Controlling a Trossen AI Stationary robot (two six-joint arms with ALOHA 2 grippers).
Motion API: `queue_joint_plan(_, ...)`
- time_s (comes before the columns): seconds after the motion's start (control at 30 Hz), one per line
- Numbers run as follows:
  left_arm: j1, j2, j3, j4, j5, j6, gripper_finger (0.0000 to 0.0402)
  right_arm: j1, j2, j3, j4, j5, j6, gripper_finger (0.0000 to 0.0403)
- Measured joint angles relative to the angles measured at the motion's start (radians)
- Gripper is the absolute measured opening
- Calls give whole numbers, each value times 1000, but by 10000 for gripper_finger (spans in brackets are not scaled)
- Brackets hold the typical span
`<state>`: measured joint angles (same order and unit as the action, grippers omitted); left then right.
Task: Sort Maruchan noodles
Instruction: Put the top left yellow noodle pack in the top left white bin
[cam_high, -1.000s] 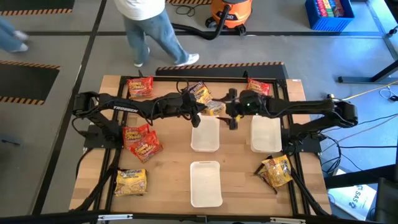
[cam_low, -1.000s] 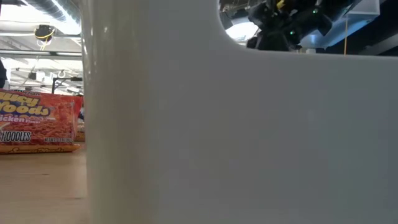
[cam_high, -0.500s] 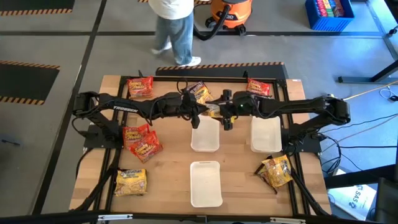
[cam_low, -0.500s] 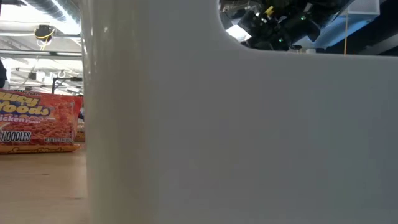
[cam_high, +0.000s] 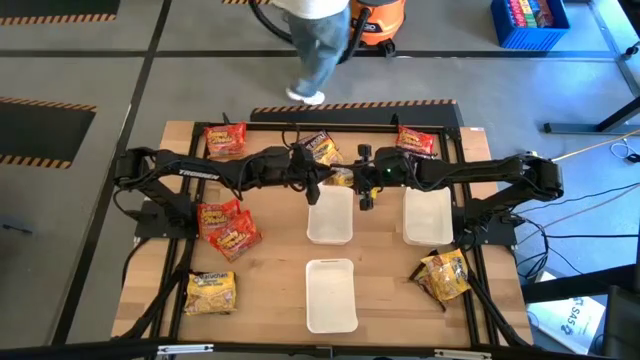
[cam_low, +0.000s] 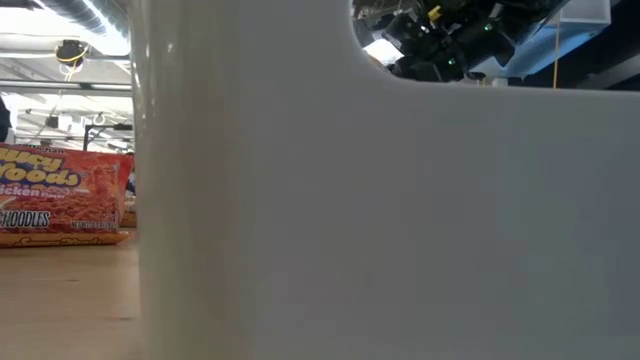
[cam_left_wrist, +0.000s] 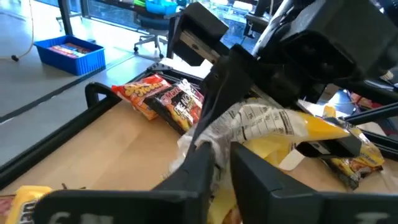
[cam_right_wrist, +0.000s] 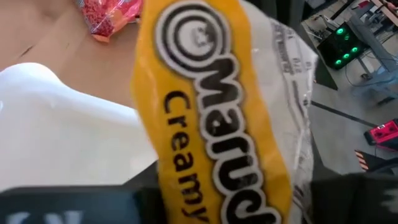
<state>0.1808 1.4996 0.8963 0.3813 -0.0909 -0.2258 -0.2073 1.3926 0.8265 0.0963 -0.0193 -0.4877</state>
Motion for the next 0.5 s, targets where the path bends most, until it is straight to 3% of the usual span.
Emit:
queue_joint_plan(0.13, 20, -77, 0, -181, -31, 0, 90, 0, 0, 33, -86, 1, 29, 122)
queue_joint_plan(0.3, 16, -156, -2, -440, -56, 22, 98, 0, 0, 114, -217, -3, 105, 128)
queue_joint_plan(0.43, -26, -162, -36, -553, -58, 57, 97, -3, 6, 183, -287, -113, 198, 126)
queue_joint_plan(0.5, -58, -158, -74, -534, -57, 60, 95, -3, 29, 220, -304, -171, 247, 127)
